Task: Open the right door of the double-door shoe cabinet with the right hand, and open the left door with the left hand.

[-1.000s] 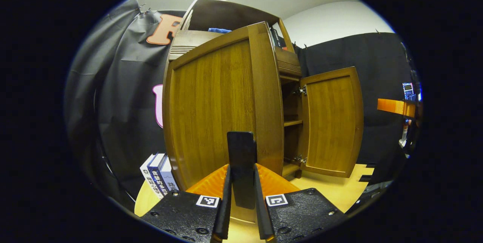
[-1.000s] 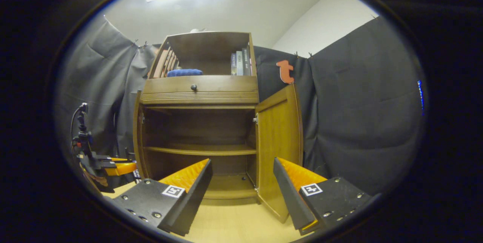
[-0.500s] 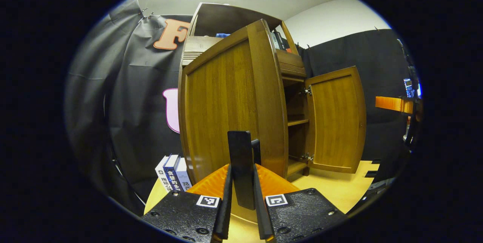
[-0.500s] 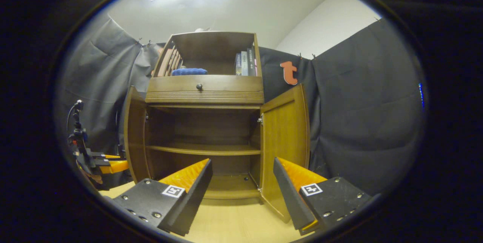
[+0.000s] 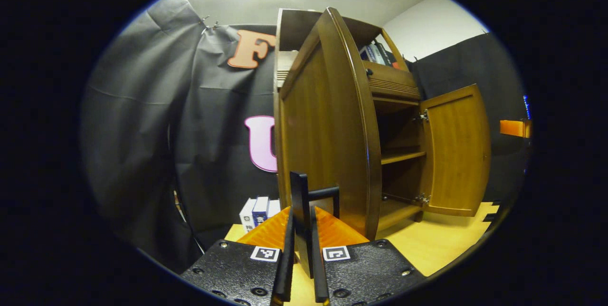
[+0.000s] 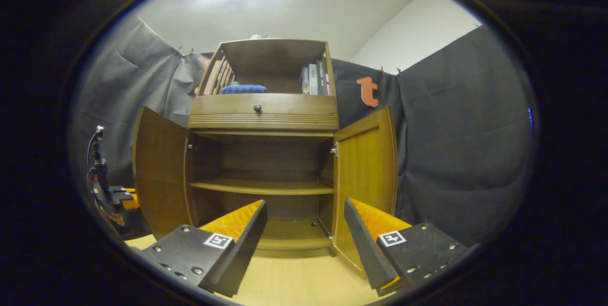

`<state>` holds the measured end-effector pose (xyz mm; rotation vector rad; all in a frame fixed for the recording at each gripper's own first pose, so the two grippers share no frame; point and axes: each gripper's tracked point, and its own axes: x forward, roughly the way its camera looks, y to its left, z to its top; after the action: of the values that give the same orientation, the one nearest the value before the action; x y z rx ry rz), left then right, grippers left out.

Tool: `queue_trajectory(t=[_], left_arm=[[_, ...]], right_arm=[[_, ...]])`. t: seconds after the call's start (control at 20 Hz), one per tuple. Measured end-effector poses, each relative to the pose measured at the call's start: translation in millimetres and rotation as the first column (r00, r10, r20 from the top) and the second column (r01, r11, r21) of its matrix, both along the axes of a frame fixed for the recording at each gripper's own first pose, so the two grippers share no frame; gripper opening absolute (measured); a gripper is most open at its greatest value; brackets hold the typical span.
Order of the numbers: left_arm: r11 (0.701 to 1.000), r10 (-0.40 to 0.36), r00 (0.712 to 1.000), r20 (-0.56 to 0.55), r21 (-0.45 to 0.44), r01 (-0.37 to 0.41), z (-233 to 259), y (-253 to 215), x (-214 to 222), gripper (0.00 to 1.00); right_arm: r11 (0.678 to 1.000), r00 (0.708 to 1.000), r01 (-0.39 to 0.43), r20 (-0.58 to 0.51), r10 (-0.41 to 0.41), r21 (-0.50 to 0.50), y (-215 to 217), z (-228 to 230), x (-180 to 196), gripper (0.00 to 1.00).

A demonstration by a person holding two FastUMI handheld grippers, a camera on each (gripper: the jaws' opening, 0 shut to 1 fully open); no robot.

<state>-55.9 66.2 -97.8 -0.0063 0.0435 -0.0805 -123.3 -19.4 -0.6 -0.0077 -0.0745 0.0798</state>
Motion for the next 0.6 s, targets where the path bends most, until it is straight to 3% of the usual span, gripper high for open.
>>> queue_trajectory(t=[0.1, 0.2, 0.4, 0.6], left_arm=[[1.000, -0.001, 1.000, -0.003, -0.005, 0.001, -1, 11, -2, 0.19], [1.000, 0.005, 1.000, -0.012, 0.006, -0.005, -2, 20, -4, 0.09], [0.999, -0.031, 0.999, -0.029, 0.038, 0.032, -5, 33, -5, 0.10], [0.995, -0.100, 0.994, -0.038, -0.007, 0.099, -7, 51, -4, 0.07]], right_arm=[[1.000, 1.000, -0.012, -0.007, 0.012, -0.002, 8, -3, 3, 0.96], [1.000, 1.000, -0.026, -0.015, 0.026, -0.006, 15, -7, 4, 0.96], [0.999, 0.998, -0.052, -0.024, 0.052, 0.007, 25, -9, 3, 0.96], [0.998, 0.998, -0.059, -0.022, 0.060, 0.028, 25, -5, -2, 0.96]])
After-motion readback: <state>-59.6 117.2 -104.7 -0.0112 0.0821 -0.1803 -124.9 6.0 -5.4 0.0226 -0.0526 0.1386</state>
